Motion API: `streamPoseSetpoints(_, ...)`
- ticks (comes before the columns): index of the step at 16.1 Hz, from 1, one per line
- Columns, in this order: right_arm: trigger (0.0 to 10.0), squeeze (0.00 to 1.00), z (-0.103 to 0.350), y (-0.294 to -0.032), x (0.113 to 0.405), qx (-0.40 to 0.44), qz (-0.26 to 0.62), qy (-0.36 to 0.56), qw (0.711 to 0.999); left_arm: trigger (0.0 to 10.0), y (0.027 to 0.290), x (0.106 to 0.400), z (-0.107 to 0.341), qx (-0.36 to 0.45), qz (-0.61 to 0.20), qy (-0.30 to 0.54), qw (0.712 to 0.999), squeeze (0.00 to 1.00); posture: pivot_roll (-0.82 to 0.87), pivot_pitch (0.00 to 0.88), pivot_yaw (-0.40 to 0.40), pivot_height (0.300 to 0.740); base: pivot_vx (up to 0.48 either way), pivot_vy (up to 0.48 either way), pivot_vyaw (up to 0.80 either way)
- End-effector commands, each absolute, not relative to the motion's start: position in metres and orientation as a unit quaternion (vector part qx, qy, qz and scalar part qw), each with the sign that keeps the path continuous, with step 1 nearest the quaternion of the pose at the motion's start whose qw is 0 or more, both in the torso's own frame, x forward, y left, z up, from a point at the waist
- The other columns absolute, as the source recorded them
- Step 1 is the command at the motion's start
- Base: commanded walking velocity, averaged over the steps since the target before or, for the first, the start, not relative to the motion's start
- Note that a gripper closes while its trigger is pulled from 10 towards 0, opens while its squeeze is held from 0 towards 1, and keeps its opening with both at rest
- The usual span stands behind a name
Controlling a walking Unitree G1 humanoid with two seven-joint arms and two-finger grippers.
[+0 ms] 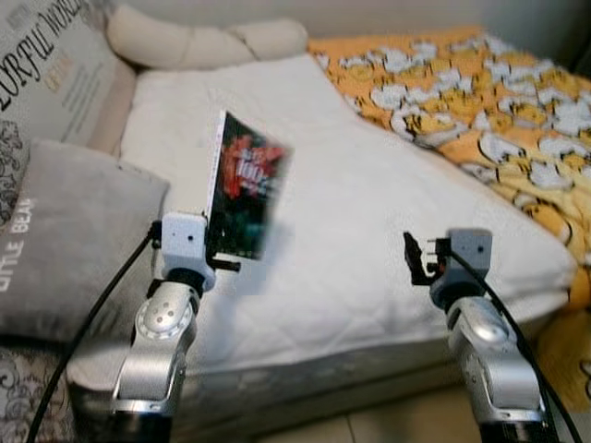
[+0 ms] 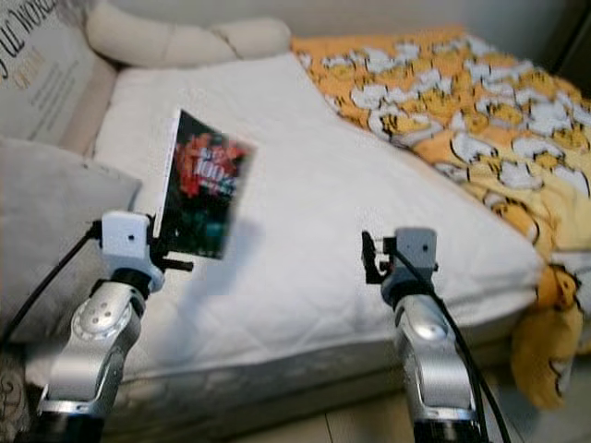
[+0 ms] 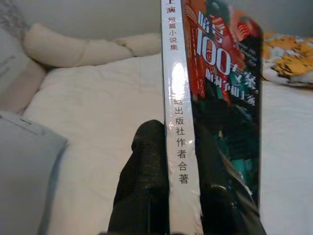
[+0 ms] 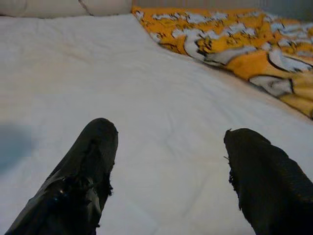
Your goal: Clean up the room
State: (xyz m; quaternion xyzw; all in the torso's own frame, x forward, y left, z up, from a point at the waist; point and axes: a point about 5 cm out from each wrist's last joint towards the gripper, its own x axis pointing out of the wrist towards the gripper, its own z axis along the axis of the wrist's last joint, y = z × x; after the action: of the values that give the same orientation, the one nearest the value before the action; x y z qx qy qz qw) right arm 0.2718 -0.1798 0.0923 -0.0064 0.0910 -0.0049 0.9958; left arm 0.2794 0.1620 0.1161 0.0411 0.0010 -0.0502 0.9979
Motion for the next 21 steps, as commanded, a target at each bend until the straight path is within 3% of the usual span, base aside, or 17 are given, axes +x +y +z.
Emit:
streamPoseSetpoints(1, 10.0, 0.0, 0.095, -0.175, 0.274, -0.001, 0.004, 0.089, 0.996, 10.0, 0.17, 0.282, 0.125, 0.043, -0.035, -0.017, 0.998, 0.0, 0.05, 0.0, 0.018, 0.74, 0.322, 0.0, 0.0)
streamPoseSetpoints(6, 10.0, 0.0, 0.095, -0.178, 0.271, -0.008, 0.004, 0.093, 0.996, 10.0, 0.164, 0.284, 0.122, 0.026, -0.041, -0.003, 0.999, 0.0, 0.03, 0.0, 0.027, 0.74, 0.056, 0.0, 0.0)
streamPoseSetpoints(9, 10.0, 0.0, 0.098, -0.182, 0.275, -0.022, 0.032, 0.097, 0.994, 10.0, 0.156, 0.296, 0.12, -0.031, -0.055, 0.025, 0.998, 0.0, 0.03, 0.0, 0.023, 0.74, 0.0, 0.0, 0.0)
streamPoseSetpoints(14, 10.0, 0.0, 0.119, -0.175, 0.271, -0.055, 0.229, 0.096, 0.967, 10.0, 0.145, 0.341, 0.127, -0.15, -0.05, 0.086, 0.984, 0.0, -0.02, 0.0, 0.035, 0.74, 0.0, 0.0, 0.0)
streamPoseSetpoints(17, 10.0, 0.0, 0.13, -0.168, 0.257, -0.061, 0.352, 0.109, 0.928, 10.0, 0.14, 0.358, 0.114, -0.27, -0.038, 0.152, 0.95, 0.0, -0.04, 0.0, 0.025, 0.74, 0.0, 0.0, 0.0)
streamPoseSetpoints(18, 10.0, 0.0, 0.135, -0.166, 0.249, -0.05, 0.4, 0.119, 0.907, 10.0, 0.134, 0.358, 0.099, -0.375, -0.033, 0.188, 0.907, 0.0, -0.05, 0.0, 0.021, 0.74, 0.0, 0.0, 0.0)
streamPoseSetpoints(21, 10.0, 0.0, 0.141, -0.163, 0.239, -0.04, 0.443, 0.136, 0.885, 10.0, 0.133, 0.35, 0.067, -0.544, 0.016, 0.214, 0.811, 0.0, -0.1, 0.0, 0.011, 0.74, 0.0, 0.0, 0.0)
